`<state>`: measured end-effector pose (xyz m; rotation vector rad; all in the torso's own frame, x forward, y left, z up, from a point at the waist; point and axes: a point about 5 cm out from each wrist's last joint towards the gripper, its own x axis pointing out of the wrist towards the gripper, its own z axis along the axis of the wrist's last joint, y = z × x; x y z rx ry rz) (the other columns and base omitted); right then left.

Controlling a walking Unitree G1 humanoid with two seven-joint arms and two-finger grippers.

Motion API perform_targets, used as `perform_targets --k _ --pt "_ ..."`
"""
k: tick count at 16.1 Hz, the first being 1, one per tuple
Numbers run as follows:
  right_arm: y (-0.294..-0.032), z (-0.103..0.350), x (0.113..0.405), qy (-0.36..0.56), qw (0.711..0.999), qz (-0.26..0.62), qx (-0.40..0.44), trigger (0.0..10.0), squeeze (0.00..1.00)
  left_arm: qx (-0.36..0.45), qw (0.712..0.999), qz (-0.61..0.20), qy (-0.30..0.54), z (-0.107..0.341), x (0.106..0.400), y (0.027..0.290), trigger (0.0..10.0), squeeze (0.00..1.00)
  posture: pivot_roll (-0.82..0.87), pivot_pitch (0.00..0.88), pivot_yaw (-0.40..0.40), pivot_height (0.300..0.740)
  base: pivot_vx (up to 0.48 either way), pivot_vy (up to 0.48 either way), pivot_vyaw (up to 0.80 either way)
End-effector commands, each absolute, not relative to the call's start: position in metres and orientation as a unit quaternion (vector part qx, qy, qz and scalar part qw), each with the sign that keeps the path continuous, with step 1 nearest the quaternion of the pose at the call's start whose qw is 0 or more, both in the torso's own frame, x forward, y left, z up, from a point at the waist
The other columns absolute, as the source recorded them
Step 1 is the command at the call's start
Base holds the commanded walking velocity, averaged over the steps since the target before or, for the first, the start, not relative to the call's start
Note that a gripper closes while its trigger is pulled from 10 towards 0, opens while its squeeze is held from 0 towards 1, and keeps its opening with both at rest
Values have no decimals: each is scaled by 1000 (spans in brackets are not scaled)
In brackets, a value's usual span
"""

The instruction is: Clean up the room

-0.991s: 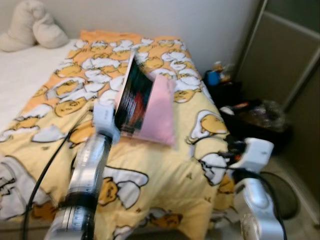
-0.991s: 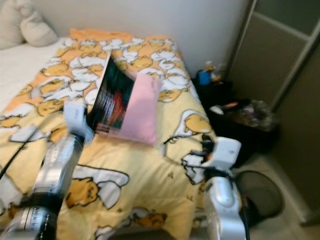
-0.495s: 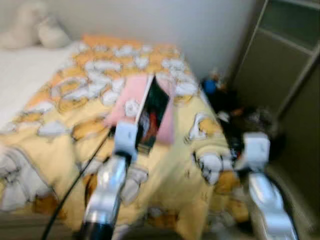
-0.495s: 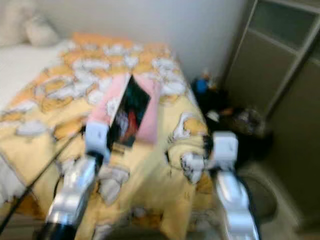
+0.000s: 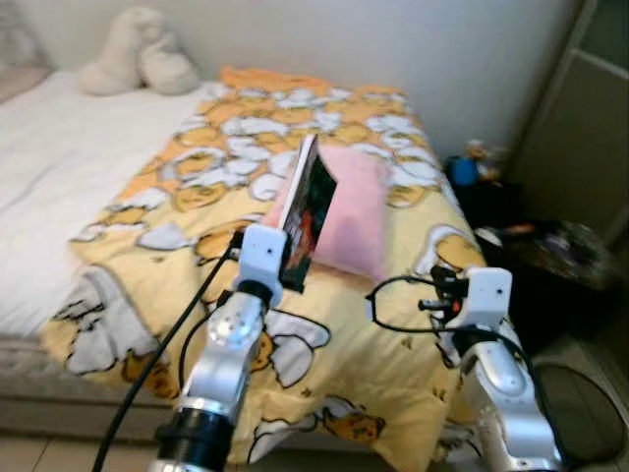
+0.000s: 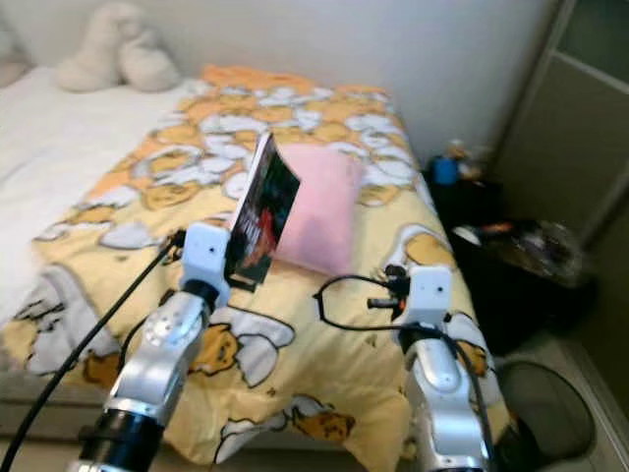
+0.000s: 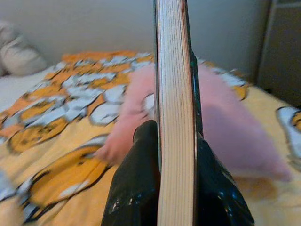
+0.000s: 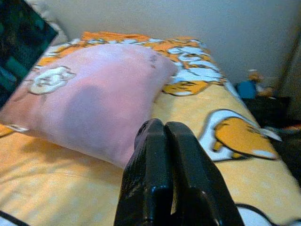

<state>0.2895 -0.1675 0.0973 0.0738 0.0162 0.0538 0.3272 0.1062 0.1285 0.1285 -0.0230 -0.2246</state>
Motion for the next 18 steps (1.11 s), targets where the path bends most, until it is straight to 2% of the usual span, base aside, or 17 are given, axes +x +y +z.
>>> perform_targets --k 1,5,8,12,16,18 --pt "-169 99 291 2 999 21 37 10000 0 60 990 -121 -32 139 332 105 10000 0 -50 0 14 740 0 480 0" --pt "-161 99 288 -7 999 34 24 10000 0 71 987 -144 -28 141 346 110 10000 0 -58 0 7 740 0 480 0" --pt "-159 100 290 -13 999 29 26 10000 0 33 990 -139 -10 134 352 113 10000 0 -71 0 15 740 0 480 0" --pt "-157 101 292 -13 999 37 21 10000 0 9 993 -121 -1 125 346 107 10000 0 -74 0 21 740 0 480 0" --pt "-162 93 287 -3 999 23 28 10000 0 33 988 -143 -37 139 345 104 10000 0 -67 0 26 740 0 480 0" --pt "-159 92 285 -1 999 26 28 10000 0 16 991 -129 -37 141 347 105 10000 0 -77 0 23 740 0 480 0"
